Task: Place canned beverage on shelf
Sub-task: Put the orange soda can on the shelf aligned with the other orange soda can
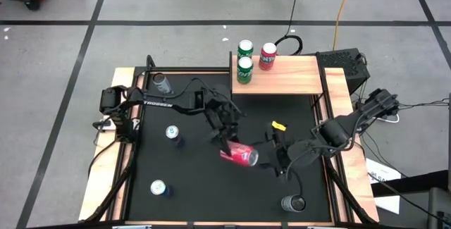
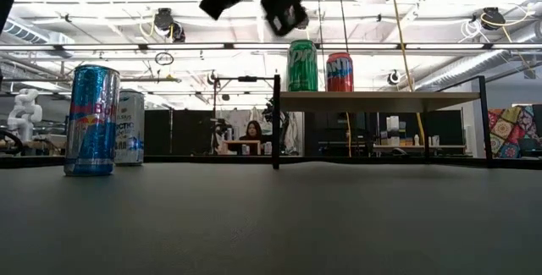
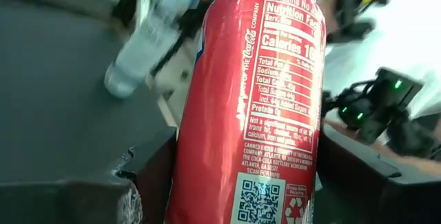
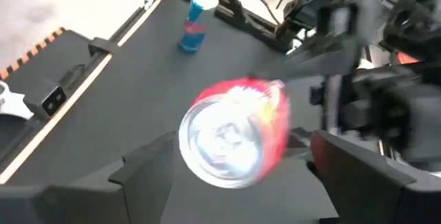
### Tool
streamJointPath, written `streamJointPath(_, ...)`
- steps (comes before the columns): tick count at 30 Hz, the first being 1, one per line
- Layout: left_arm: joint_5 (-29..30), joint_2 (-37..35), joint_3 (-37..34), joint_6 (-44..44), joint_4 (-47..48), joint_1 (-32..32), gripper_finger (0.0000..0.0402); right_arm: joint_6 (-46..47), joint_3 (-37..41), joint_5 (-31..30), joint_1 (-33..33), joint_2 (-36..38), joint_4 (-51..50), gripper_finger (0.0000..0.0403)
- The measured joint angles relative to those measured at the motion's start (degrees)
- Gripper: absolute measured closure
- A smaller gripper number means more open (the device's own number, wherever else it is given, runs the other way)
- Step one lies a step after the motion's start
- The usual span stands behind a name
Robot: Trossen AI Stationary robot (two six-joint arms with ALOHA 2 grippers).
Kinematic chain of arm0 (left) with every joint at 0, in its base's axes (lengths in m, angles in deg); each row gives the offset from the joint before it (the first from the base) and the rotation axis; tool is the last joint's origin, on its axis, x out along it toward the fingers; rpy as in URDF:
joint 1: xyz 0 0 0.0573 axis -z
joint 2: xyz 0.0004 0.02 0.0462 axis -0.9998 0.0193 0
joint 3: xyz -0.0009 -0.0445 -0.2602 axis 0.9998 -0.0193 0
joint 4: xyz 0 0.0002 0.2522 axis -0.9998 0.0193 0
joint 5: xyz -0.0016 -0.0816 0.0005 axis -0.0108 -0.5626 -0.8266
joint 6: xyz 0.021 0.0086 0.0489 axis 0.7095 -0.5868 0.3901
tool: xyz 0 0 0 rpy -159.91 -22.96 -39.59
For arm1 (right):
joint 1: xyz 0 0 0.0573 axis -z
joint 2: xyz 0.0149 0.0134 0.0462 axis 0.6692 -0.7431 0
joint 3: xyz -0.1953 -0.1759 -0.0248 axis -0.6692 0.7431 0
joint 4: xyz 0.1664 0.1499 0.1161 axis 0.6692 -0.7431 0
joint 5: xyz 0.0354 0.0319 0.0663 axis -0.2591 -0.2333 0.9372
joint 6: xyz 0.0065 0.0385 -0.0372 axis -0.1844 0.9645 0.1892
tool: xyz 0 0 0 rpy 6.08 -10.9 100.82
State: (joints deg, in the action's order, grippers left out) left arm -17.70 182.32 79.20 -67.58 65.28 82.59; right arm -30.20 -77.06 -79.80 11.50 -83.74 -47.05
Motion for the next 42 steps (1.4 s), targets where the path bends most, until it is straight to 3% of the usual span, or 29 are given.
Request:
streamJointPath(7, -1.2, 0.0, 0.0, -11.7, -17.7, -0.2, 0.0119, -2.5, 0.0, -5.9, -0.1, -0.2, 4.8, 0.0087)
streamJointPath(34, -0.4, -0.1, 0.0, -21.9, -25.8, -0.2, 0.0118, -27.2, 0.1, -7.4, -0.1, -0.3, 11.8, 0.0087)
streamJointPath(42, -0.2, -0.1, 0.0, -21.9, -25.8, -0.2, 0.0118, -28.7, 0.1, -8.7, 0.2, -0.3, 11.8, 0.0111)
